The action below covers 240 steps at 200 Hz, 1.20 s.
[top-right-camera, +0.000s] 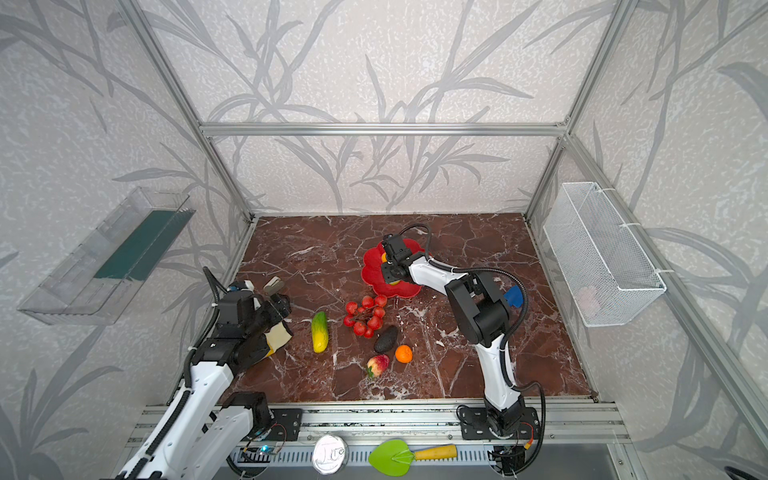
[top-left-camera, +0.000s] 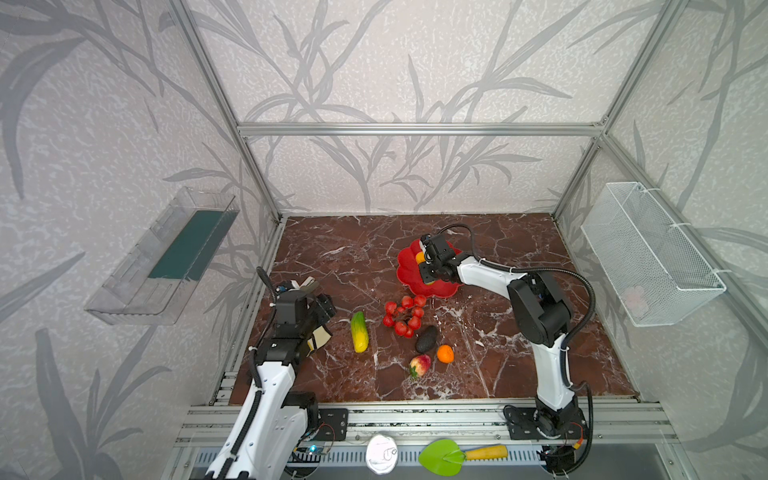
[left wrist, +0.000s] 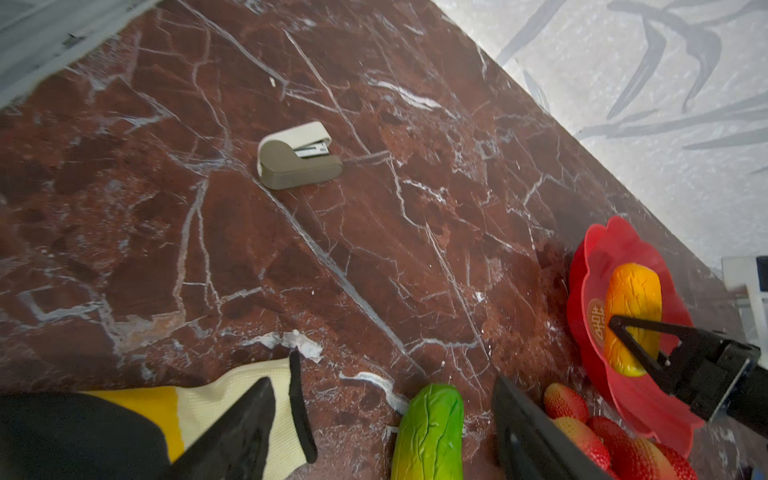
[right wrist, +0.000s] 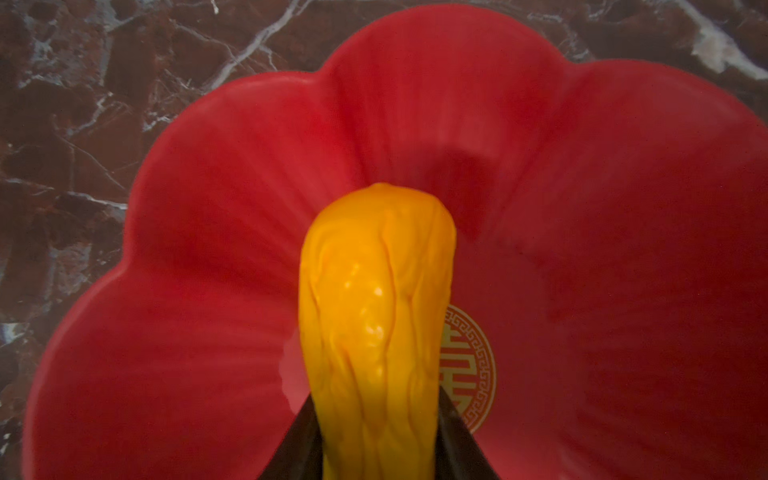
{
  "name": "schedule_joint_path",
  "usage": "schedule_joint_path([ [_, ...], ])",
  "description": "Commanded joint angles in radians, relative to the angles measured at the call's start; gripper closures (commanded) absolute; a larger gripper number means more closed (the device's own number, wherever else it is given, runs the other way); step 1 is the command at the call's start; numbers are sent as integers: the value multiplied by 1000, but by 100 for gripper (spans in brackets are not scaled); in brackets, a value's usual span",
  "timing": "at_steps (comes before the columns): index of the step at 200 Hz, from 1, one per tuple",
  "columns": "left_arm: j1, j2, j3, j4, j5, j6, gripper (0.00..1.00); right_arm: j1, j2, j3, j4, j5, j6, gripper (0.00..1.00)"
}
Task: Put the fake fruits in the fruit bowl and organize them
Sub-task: 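Place the yellow squash in the red bowl while the left gripper grasps the cucumber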
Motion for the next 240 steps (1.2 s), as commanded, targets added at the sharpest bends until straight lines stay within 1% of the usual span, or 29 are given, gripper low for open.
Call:
schedule_joint_path([
  [1,-13,30,17,-32,93,-30,19,-5,6,13,-9,-16,19,57],
  [15,-35,33,9,-28,106,-46,20,-8,2,10,0,-16,22,52],
  [32,-83,32,3,-27,98,-59,20,-13,-6,16,-1,-16,25,45],
  [61,-196,48,4,-59,35,-75,20,-46,-63,-14,20,-45,62,37],
  [73,-232,65,-2,-59,17,-86,20,-69,-125,-62,55,-82,83,34],
  [89,-270,94,-16,-42,3,-102,20,-88,-238,-172,168,-102,96,28],
  [107,-305,134,-28,-13,0,-103,20,-92,-370,-305,289,-120,72,14],
  [120,-328,165,-32,5,-12,-98,20,-91,-456,-370,327,-127,65,8],
  [158,-348,276,-35,57,-18,-92,20,-92,-576,-469,317,-134,85,6],
  [187,-353,361,-21,88,-4,-94,24,-93,-616,-521,313,-138,96,6],
  [205,-355,404,-15,108,0,-94,30,-93,-625,-541,306,-137,95,6],
  [227,-357,438,-11,125,3,-94,43,-95,-623,-546,292,-134,95,6],
  [240,-358,447,-1,125,5,-91,49,-96,-624,-549,287,-134,95,6],
])
